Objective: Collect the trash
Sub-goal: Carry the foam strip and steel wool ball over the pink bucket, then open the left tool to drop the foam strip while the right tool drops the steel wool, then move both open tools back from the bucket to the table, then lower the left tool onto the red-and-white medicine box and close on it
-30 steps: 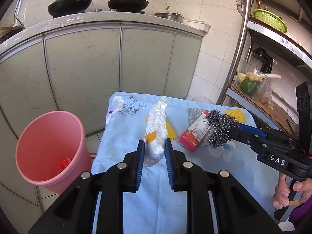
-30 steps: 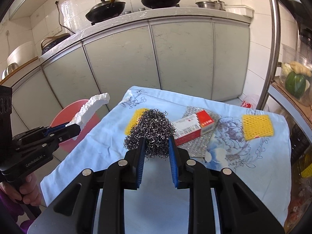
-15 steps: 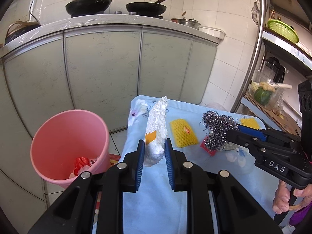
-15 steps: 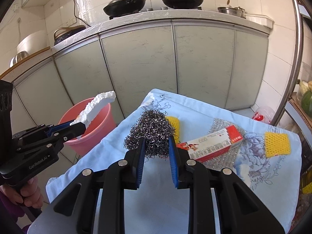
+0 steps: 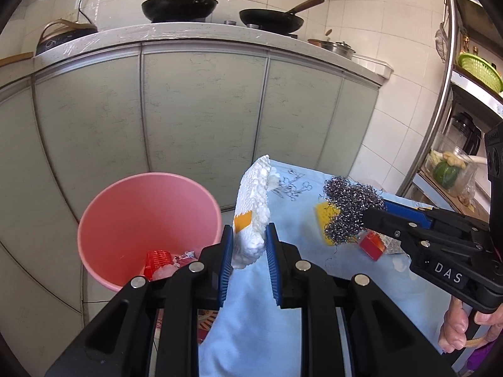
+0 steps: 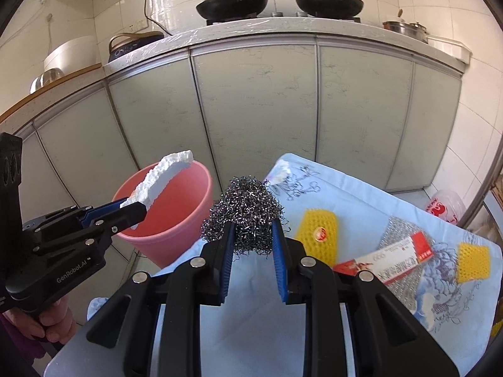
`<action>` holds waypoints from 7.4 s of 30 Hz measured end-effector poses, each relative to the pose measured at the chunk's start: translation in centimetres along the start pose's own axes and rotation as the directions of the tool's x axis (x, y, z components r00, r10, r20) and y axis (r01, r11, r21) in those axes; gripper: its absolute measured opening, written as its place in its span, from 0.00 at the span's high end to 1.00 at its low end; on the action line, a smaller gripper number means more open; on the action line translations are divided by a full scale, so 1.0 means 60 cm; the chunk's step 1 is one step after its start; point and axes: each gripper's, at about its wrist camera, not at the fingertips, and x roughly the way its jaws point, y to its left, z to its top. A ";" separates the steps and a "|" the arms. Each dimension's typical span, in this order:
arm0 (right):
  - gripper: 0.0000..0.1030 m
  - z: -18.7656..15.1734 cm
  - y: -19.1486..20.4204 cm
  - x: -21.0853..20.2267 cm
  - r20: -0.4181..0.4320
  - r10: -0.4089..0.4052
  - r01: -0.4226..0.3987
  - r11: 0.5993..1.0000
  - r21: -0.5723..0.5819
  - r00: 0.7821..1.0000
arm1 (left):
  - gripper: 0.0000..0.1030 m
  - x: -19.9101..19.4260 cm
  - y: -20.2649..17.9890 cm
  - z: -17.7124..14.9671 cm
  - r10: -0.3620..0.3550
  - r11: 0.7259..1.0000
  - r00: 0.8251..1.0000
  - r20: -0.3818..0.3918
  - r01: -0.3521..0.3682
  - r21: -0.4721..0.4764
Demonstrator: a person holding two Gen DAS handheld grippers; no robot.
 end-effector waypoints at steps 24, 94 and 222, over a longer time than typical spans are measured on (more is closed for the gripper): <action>0.77 0.050 0.139 0.104 -0.037 0.104 -0.109 0.980 -0.165 0.994 | 0.80 0.016 0.129 -0.004 0.125 0.983 0.992 -0.018 -0.127 -0.136; 0.63 0.038 0.193 0.288 -0.222 0.127 -0.164 0.974 -0.156 0.967 | 0.68 0.122 0.233 -0.054 0.216 0.932 0.959 -0.184 -0.259 -0.254; 0.59 -0.159 -0.245 -0.057 -0.154 -0.208 0.247 0.917 0.312 0.966 | 0.40 0.225 -0.342 0.003 -0.252 0.795 0.895 -0.369 0.409 0.449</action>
